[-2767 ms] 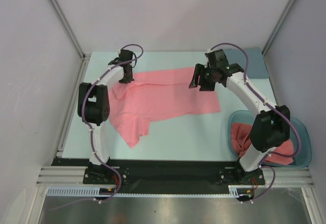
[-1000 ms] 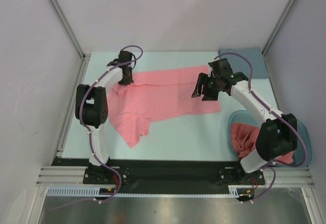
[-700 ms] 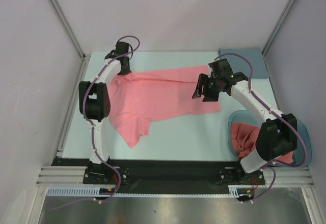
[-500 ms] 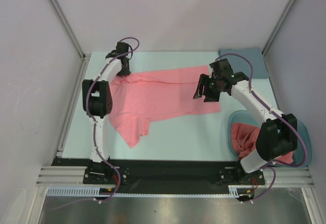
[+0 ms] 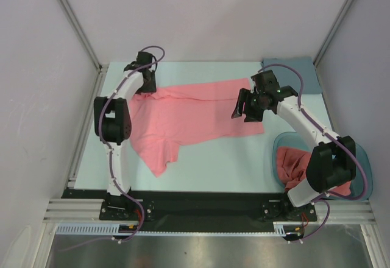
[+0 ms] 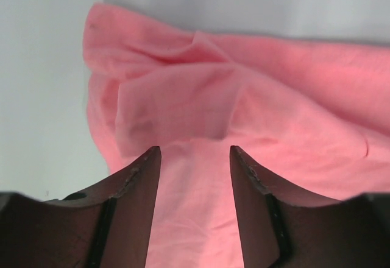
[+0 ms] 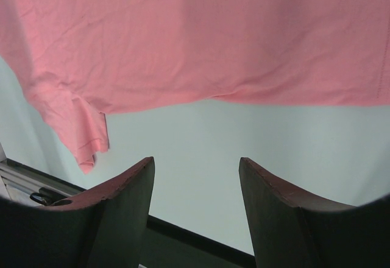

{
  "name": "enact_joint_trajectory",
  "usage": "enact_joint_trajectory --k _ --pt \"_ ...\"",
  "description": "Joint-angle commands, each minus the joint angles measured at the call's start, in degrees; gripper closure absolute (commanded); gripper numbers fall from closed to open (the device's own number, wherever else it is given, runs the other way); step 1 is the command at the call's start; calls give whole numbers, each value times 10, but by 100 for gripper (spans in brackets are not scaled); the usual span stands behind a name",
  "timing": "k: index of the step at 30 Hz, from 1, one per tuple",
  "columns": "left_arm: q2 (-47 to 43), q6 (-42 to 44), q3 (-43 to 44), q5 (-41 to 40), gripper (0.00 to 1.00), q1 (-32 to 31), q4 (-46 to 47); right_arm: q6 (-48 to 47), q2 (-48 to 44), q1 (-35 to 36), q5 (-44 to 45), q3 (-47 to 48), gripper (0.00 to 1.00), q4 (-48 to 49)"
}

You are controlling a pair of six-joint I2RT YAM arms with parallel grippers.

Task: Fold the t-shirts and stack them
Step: Fold the tshirt

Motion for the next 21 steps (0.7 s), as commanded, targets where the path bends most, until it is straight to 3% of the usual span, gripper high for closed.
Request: enact_joint_trajectory --k 1,7,10,11,14,21 --pt "-96 -23 -52 7 46 0 43 -3 -23 -2 -7 -4 36 2" --pt "-144 -28 -95 31 52 -23 57 -1 -23 0 -16 -12 36 9" --pt "-148 -38 -108 52 59 -30 54 -1 -23 2 -16 -14 36 11" --pt "-146 -43 -120 56 65 -31 57 -1 -25 1 -16 -13 36 11" --pt "-129 -48 -111 70 78 -30 58 -1 -25 1 -15 -13 36 11" --pt "-57 -55 -59 98 85 -25 40 -3 -24 1 -14 -14 36 5"
